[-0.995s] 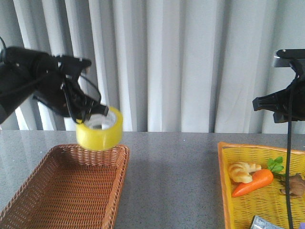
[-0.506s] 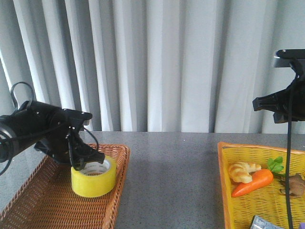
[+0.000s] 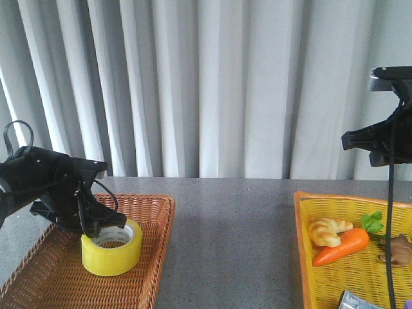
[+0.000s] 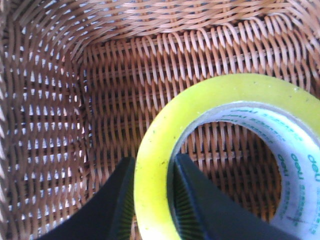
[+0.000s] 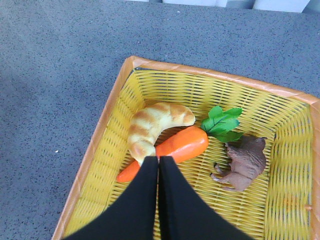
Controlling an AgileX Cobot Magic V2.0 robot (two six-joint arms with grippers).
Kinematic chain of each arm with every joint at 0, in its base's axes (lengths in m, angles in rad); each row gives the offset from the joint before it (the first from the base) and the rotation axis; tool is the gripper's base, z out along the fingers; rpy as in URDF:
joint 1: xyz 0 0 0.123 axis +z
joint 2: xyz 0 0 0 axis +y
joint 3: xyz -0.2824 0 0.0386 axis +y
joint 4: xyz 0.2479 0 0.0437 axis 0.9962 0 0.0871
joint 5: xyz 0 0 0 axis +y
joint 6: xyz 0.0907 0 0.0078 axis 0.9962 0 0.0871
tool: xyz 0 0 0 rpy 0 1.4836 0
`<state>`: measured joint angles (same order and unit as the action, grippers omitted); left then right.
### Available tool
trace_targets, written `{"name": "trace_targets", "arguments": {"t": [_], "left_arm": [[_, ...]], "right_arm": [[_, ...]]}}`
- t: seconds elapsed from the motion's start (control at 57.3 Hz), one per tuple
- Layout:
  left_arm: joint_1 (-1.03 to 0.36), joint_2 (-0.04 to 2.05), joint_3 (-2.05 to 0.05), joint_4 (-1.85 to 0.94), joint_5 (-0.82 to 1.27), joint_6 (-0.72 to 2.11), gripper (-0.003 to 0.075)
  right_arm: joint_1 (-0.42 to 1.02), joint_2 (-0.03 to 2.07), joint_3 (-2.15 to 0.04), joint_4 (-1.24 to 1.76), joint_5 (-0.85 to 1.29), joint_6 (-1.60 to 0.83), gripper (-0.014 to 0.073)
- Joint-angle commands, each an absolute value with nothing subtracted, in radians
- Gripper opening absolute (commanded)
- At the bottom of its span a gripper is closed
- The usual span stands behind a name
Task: Transfer tape with both arms
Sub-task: 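Lower the tape into the brown wicker basket with the left gripper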
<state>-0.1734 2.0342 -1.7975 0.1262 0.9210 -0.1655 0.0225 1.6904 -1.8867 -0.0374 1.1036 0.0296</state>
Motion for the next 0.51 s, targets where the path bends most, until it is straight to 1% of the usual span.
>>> {"name": "trace_targets", "arguments": {"t": [0.0, 0.105, 0.227, 0.332, 0.489], "left_arm": [[-0.171, 1.973, -1.825, 0.128, 0.86, -0.198, 0.0093], [-0.171, 1.984, -1.825, 0.128, 0.879, -0.199, 0.01], [-0.171, 1.998, -1.825, 0.139, 0.903, -0.198, 0.013], [-0.171, 2.006, -1.825, 0.156, 0.913, -0.198, 0.0177], [-0.171, 2.007, -1.825, 0.161, 0.916, -0.198, 0.0294]], "right_arm": [[0.017, 1.652, -1.911, -0.041, 1.053, 0.027, -0.0007], [0.017, 1.652, -1.911, -0.041, 1.053, 0.027, -0.0007], [0.017, 1.652, -1.911, -0.041, 1.053, 0.027, -0.0007], [0.017, 1.652, -1.911, -0.041, 1.052, 0.027, -0.0007], [0.017, 1.652, -1.911, -0.041, 1.052, 0.027, -0.0007]]}}
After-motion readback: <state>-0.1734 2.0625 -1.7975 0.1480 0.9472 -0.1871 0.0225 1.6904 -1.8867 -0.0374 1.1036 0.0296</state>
